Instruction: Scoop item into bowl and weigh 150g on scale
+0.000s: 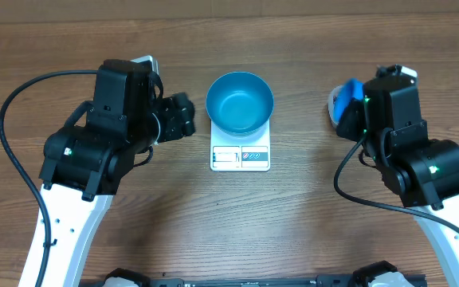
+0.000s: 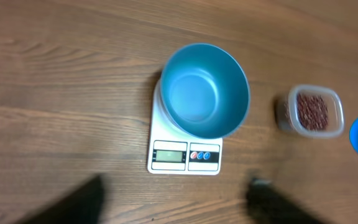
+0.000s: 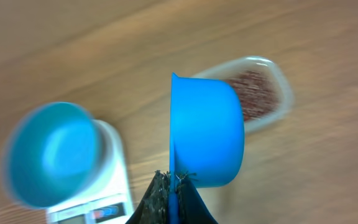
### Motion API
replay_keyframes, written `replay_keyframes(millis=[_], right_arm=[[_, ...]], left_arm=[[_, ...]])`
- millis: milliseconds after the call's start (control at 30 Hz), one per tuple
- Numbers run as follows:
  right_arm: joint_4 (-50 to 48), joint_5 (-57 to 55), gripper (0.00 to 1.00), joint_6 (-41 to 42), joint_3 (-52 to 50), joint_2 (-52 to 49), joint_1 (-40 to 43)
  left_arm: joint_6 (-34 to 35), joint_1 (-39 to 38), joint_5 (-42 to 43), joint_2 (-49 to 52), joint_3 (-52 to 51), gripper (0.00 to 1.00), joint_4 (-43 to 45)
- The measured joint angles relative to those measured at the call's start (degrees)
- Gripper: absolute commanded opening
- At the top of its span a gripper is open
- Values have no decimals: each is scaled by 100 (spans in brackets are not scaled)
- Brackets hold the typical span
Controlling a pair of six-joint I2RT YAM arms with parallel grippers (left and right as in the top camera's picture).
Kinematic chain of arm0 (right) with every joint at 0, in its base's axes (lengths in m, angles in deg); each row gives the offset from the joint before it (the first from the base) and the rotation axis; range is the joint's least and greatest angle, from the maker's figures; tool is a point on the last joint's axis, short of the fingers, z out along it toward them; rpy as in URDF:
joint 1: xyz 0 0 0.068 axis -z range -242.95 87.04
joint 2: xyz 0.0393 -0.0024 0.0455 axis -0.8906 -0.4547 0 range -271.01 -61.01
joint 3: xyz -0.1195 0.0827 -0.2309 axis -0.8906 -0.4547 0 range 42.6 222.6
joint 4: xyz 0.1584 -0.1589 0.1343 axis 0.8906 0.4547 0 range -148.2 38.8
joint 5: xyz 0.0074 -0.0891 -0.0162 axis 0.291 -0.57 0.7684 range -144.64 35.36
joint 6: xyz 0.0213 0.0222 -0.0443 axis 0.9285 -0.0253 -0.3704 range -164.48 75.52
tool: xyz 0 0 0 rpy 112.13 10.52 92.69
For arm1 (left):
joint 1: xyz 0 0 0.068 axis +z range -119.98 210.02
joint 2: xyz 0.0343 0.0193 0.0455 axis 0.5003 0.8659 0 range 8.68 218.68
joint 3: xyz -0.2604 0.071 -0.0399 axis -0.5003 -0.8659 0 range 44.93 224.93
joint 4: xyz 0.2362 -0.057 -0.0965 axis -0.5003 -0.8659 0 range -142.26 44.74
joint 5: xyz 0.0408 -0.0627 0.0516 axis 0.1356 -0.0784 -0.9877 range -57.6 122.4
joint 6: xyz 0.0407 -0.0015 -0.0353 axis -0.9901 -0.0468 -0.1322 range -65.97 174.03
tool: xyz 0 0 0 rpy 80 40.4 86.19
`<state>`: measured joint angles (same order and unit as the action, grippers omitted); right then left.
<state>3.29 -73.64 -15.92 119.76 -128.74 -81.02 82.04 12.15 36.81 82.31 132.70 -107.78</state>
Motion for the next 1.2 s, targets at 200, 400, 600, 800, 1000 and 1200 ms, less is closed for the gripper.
replay_keyframes(millis=[200,400,600,800,1000,1200], right_arm=[[216,-610,4,-7,0,0,0],[-74,-955,4,46,0,0,157],[-105,-785,4,98,0,0,568],[-107,-533,4,122,0,0,885],[-107,-358,4,127,0,0,981],[-109,-286,4,125,0,0,984]], left_arm=[[-1158,-55,461,96,4,4,-22],[-2232,-433,922,509,7,4,-238],[-3005,-1023,942,907,7,4,-243],[-3453,-1694,240,1423,7,4,-212],[-3578,-2177,-356,2162,9,4,22],[-3598,-2549,-577,2787,-42,4,540]])
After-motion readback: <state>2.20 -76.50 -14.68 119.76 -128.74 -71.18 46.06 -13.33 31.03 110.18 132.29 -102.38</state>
